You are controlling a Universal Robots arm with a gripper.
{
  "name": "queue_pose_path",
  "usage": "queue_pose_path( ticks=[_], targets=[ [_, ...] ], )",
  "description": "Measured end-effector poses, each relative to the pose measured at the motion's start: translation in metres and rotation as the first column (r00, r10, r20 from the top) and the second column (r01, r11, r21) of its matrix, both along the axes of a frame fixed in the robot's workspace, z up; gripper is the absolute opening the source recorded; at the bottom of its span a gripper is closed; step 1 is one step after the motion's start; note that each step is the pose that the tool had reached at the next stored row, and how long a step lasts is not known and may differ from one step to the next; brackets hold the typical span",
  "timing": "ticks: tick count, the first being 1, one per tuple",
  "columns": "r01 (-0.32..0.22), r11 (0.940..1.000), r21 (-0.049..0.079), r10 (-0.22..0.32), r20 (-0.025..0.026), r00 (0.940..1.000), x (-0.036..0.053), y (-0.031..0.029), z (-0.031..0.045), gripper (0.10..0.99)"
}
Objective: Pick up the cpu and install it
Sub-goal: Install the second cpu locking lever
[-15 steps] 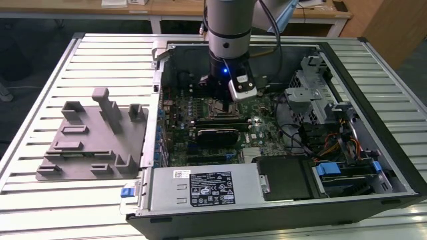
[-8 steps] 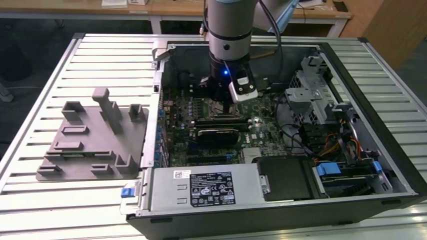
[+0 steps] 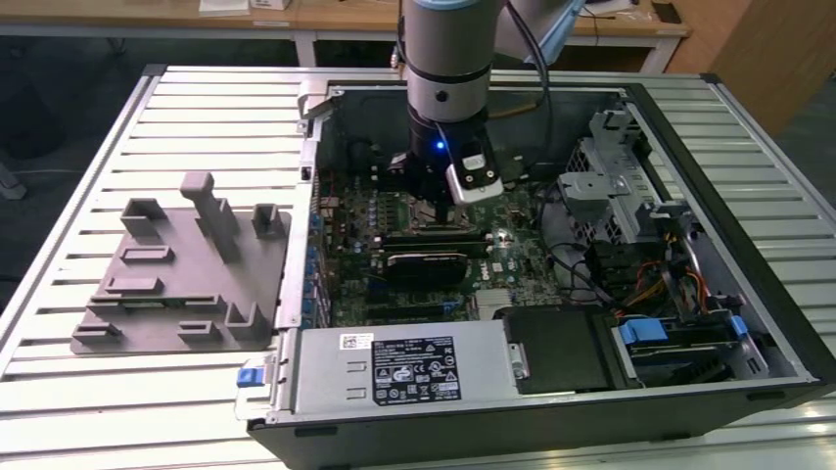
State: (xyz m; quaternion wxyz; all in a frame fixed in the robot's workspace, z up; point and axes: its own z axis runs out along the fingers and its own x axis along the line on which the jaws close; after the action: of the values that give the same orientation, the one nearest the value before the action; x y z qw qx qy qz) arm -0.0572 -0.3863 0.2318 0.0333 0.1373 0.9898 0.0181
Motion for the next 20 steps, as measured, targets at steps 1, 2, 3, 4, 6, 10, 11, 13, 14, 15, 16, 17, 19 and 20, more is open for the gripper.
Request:
queue_pose_path(
  ticks=[1, 2, 3, 4, 6, 10, 11, 13, 14, 15, 16, 17, 19, 20],
  targets=[
    [0.000, 1.0000, 0.001, 0.000, 0.0000, 1.0000, -0.0010, -0.0001, -0.0003, 0.106],
    [-0.001, 1.0000, 0.002, 0.001, 0.0000, 1.0000, -0.0023, -0.0002, -0.0006, 0.106],
    [-0.001, 1.0000, 0.002, 0.001, 0.0000, 1.0000, -0.0035, -0.0004, -0.0009, 0.106],
    [-0.002, 1.0000, 0.002, 0.002, 0.0000, 1.0000, -0.0048, -0.0005, -0.0013, 0.106],
    [-0.004, 1.0000, 0.003, 0.004, 0.0000, 1.0000, -0.0071, -0.0009, -0.0021, 0.106],
    [-0.010, 0.9999, 0.003, 0.010, -0.0001, 0.9999, -0.0104, -0.0021, -0.0043, 0.106],
    [-0.012, 0.9999, 0.003, 0.012, -0.0002, 0.9999, -0.0108, -0.0025, -0.0049, 0.106],
    [-0.015, 0.9999, 0.004, 0.015, -0.0003, 0.9999, -0.0117, -0.0037, -0.0062, 0.106],
    [-0.017, 0.9998, 0.007, 0.017, -0.0002, 0.9999, -0.0123, -0.0044, -0.0068, 0.106],
    [-0.019, 0.9998, 0.010, 0.019, 0.0000, 0.9998, -0.0128, -0.0050, -0.0074, 0.106],
    [-0.022, 0.9997, 0.013, 0.022, 0.0000, 0.9998, -0.0134, -0.0056, -0.0080, 0.106],
    [-0.024, 0.9996, 0.017, 0.024, 0.0001, 0.9997, -0.0141, -0.0063, -0.0087, 0.106],
    [-0.028, 0.9993, 0.025, 0.028, 0.0003, 0.9996, -0.0154, -0.0075, -0.0100, 0.106],
    [-0.030, 0.9991, 0.032, 0.030, 0.0004, 0.9996, -0.0161, -0.0080, -0.0108, 0.106]
  ],
)
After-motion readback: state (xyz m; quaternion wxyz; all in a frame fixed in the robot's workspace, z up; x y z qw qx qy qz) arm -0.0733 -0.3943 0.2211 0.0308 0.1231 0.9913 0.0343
